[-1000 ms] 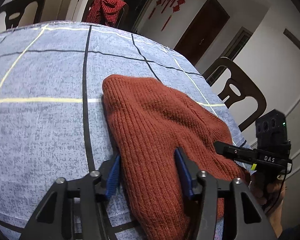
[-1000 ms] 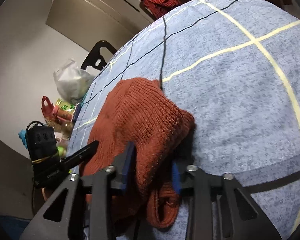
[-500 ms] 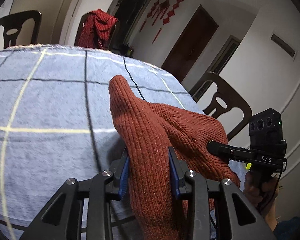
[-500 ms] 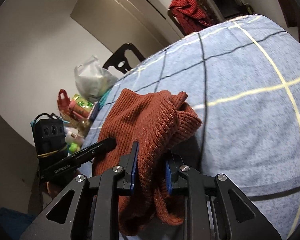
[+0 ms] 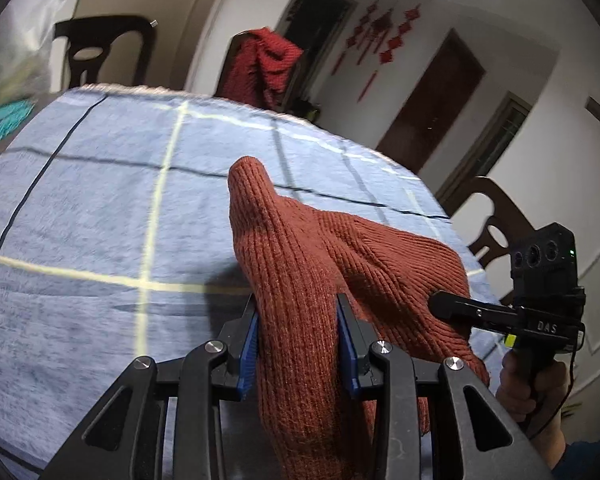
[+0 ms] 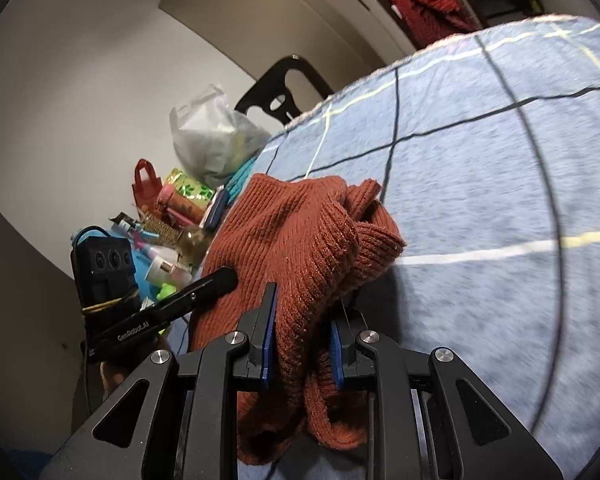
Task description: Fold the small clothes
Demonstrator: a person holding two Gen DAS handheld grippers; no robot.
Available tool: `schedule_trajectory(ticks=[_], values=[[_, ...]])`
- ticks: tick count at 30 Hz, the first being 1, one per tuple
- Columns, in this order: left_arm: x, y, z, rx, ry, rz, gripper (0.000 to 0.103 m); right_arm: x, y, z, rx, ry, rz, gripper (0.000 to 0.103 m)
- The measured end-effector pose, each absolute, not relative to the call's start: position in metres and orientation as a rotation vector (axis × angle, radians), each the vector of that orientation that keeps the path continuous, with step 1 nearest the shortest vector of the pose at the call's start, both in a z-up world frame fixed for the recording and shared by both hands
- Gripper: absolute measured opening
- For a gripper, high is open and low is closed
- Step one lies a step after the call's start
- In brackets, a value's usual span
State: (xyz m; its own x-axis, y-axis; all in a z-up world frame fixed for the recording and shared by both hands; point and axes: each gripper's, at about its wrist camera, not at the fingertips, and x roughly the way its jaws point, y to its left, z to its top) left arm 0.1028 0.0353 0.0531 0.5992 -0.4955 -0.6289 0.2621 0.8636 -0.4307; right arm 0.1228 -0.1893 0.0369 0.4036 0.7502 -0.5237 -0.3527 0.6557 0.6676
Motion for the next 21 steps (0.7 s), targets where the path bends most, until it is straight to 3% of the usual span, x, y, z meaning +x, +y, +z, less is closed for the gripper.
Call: schedule_trajectory(ticks=[6,17,21], values=[[0.114,0.057,0.018,-0.368,0.883,-0.416,0.04,0.136,-0.18,0.015,0.457,0.971,0.681,0.025],[0.09,0.056,0.057,-0.255,0.746,-0.318,0.041,0.113,-0.196,0.06,0.295,0.8,0.572,0.026],[0.096,0.038,0.046,-0.201,0.78,-0.336,0.041,0.127,-0.178,0.054,0.173,0.849,0.563,0.026]])
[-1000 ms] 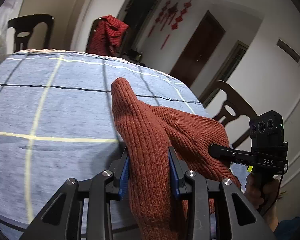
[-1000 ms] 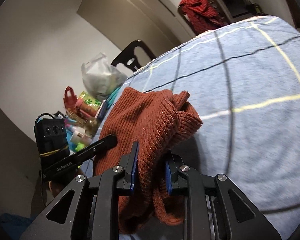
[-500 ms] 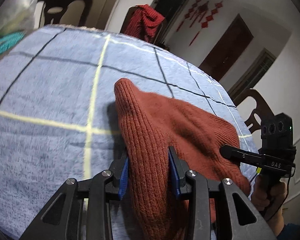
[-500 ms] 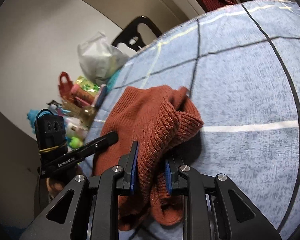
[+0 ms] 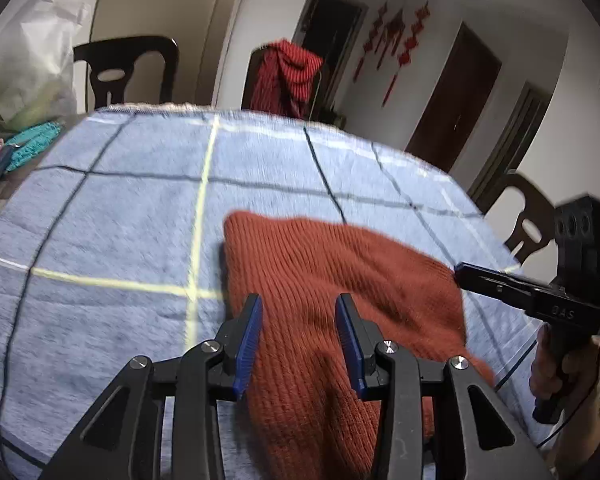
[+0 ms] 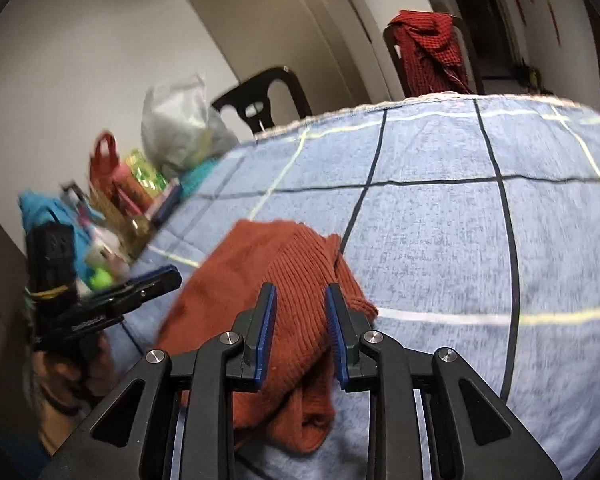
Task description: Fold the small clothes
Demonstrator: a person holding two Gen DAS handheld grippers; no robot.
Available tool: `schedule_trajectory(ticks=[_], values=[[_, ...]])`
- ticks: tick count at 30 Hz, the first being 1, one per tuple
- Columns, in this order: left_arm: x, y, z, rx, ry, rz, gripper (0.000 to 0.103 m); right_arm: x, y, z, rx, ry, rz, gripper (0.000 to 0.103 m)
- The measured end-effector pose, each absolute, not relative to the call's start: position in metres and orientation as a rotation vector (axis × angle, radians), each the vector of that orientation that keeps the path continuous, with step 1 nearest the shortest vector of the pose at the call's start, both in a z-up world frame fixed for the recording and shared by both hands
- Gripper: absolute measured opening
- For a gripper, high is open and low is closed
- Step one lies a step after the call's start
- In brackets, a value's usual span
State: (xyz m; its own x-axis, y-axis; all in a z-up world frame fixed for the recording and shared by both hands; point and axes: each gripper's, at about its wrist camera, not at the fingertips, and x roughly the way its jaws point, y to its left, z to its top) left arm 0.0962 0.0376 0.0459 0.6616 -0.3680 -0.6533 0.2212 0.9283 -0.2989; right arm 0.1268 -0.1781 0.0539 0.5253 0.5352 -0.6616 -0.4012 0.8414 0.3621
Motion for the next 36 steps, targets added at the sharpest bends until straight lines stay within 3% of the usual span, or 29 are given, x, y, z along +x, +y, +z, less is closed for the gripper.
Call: schedule_trajectory(ticks=[4,12,19,36], values=[[0.097,0.037,0.039,-0.185,0.79,-0.305,0.041,0.144,-0.179,0.027,0.121,0.94,0.515,0.024],[0.052,0.034,0.06,-0.154,0.724,-0.278,0.041,0.088,-0.168,0.064,0.02,0.806,0.615,0.024],[0.036,0.018,0.039,-0.077,0.77,-0.223,0.041,0.067,-0.138,0.031,-0.18,0.861,0.62,0.024],[0.016,0.013,0.048,-0.015,0.743,-0.143,0.042,0.039,-0.157,0.046,-0.177,0.794,0.59,0.026]])
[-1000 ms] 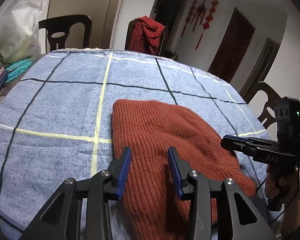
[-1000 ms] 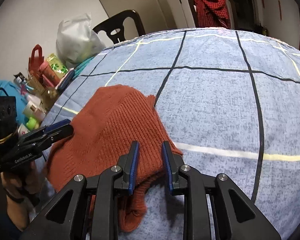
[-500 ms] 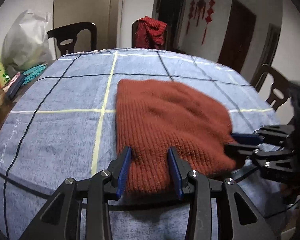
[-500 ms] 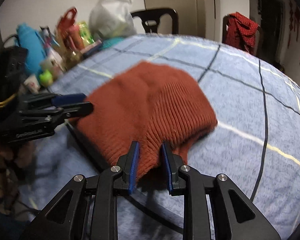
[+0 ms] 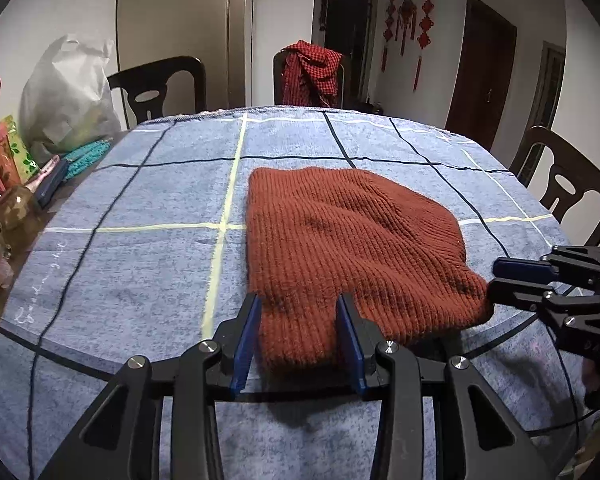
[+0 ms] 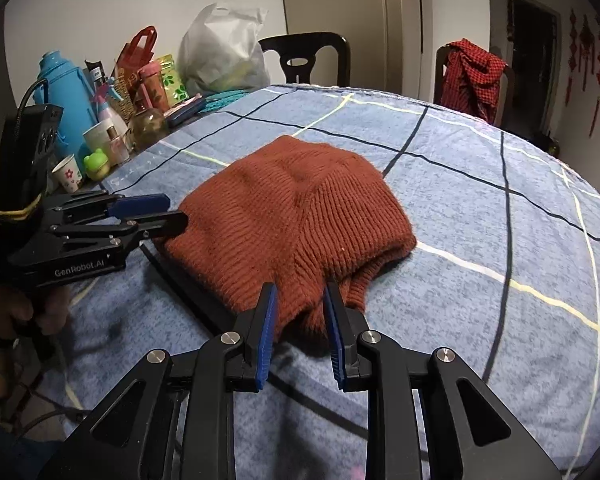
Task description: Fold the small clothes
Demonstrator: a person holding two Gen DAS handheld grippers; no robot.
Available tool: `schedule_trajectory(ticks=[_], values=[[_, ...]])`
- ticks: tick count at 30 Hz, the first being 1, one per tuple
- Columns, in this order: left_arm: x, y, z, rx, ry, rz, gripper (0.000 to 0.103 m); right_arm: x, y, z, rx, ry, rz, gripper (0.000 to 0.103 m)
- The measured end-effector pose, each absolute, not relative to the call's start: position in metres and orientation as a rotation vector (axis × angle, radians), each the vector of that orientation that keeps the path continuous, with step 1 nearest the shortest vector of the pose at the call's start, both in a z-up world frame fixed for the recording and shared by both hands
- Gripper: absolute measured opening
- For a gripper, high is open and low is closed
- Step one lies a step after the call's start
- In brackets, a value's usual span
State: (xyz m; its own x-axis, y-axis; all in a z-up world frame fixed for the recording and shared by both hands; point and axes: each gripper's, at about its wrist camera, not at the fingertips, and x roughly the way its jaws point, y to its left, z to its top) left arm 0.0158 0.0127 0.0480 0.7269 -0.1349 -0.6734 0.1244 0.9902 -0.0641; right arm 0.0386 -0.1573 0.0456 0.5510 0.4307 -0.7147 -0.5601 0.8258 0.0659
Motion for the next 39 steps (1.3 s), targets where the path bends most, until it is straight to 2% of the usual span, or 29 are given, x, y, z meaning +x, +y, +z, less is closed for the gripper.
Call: schedule_trajectory(ticks=[4,16,30,35,39], values=[[0.008,0.021,0.048,-0.009,0.745,-0.126,0.046,0.032,-0.171,0.046,-0.18,0.792,0.559,0.037],[-0.002,0.034,0.045,-0.028,0.753,-0.097,0.046,0.022,-0.2,0.052,-0.131,0.777,0.512,0.037],[0.005,0.049,0.011,-0.019,0.864,-0.054,0.046,0.031,-0.212,0.023,-0.196,0.851,0.461,0.037],[0.007,0.048,0.009,0.01,0.862,-0.047,0.054,0.033,-0.212,0.01,-0.242,0.876,0.446,0.038],[0.009,0.051,0.007,0.013,0.862,-0.039,0.064,0.036,-0.219,0.009,-0.223,0.884,0.454,0.041]])
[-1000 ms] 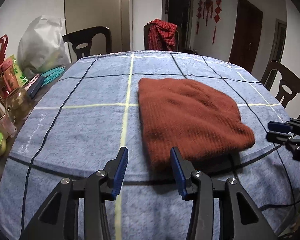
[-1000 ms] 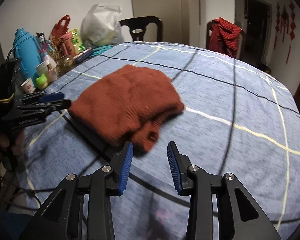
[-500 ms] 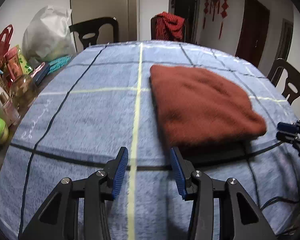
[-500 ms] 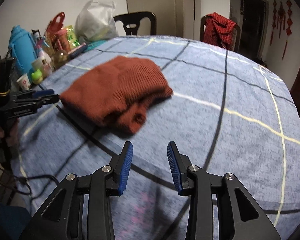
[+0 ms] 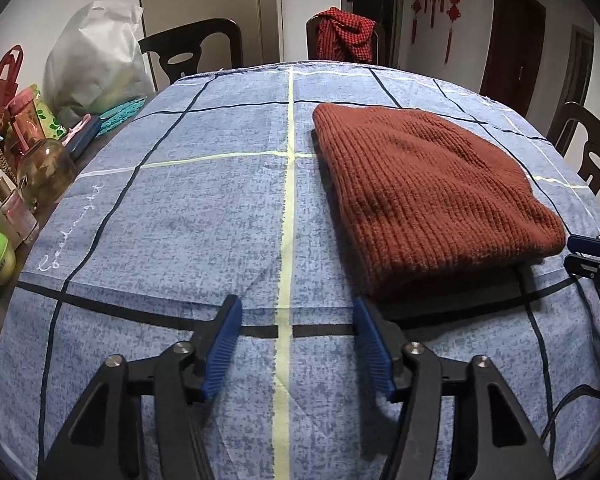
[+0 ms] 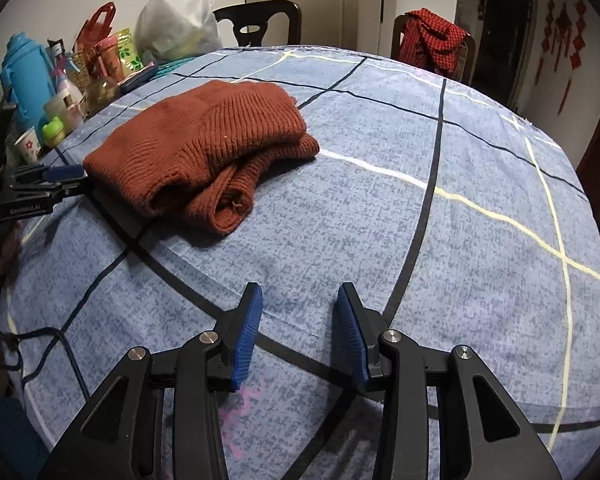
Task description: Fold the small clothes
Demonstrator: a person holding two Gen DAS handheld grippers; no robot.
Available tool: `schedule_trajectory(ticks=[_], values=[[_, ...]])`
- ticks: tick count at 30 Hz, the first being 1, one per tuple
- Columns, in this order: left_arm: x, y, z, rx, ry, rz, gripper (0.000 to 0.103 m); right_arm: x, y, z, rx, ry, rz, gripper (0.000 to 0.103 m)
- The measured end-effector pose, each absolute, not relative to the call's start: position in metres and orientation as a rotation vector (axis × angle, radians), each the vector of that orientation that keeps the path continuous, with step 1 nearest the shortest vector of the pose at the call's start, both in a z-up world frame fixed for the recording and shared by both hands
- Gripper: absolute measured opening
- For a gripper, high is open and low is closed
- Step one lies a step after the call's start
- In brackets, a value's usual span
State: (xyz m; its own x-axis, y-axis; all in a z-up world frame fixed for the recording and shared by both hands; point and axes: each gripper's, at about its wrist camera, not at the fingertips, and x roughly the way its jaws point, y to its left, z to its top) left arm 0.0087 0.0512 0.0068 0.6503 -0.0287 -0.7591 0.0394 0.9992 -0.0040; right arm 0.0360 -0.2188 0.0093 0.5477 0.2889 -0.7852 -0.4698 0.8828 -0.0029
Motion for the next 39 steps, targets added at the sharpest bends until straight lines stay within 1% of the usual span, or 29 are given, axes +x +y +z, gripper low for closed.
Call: schedule_trajectory(ticks=[3,16,25,39], values=[[0.0097,0.0516,0.0062,0.013,0.864,-0.048,0.068,0.0357,-0.2186,0.0091,-0.229,0.883,0.451,0.041],[0.0102,0.0494,0.0051,0.027,0.869,-0.069,0.075,0.0377,-0.2202,0.0096,-0.211,0.888,0.463,0.042],[0.0111,0.0494,0.0047,0.031,0.871,-0.066,0.078,0.0377,-0.2201,0.0097,-0.209,0.889,0.464,0.042],[0.011,0.0491,0.0039,0.031,0.873,-0.067,0.079,0.0376,-0.2198,0.0097,-0.21,0.888,0.463,0.042]])
